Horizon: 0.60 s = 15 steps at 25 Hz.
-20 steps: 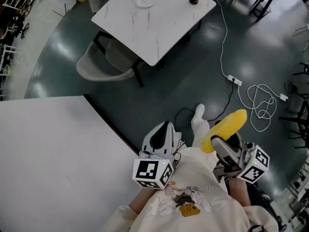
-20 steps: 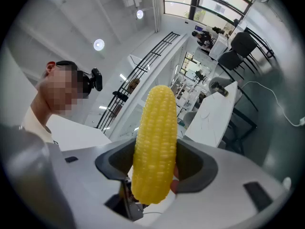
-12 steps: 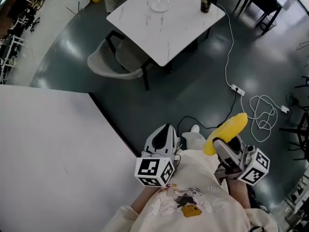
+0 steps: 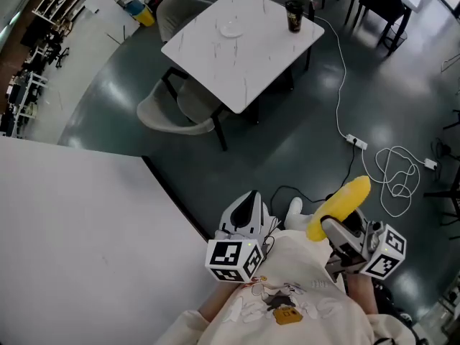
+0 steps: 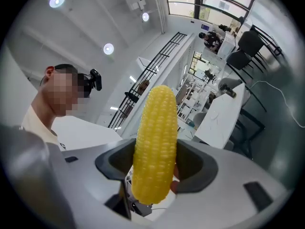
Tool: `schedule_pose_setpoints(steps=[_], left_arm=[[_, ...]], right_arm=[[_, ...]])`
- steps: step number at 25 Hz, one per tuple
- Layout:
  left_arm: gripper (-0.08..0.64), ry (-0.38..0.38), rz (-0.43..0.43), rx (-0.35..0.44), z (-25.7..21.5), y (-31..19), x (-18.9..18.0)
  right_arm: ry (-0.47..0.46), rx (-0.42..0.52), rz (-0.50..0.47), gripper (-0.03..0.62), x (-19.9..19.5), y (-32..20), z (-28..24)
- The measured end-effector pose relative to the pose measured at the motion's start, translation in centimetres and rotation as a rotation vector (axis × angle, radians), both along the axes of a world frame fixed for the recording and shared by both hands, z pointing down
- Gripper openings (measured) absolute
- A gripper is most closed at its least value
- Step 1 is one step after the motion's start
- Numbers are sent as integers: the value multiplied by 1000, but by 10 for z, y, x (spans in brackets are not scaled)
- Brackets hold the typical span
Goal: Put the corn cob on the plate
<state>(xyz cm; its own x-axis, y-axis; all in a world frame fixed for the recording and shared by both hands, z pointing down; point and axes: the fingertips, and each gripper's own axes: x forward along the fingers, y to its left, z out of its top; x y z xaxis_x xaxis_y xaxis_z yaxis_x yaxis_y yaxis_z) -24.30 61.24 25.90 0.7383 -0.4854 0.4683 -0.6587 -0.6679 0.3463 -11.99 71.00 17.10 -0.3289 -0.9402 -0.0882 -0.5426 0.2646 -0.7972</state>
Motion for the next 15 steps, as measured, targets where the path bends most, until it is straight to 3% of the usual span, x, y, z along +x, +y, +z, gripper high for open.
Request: schedule_pose_setpoints(steps=[7, 10, 15], left_arm=[[8, -14, 15, 41, -2, 16, 28], [8, -4, 7, 19, 10, 22, 39], [9, -33, 68, 25, 8, 31, 61]], right_arm=[[-5, 29, -50, 255, 22, 12, 5], [13, 50, -91, 255, 27, 13, 10], [-27, 23, -145, 255, 23, 17, 18]])
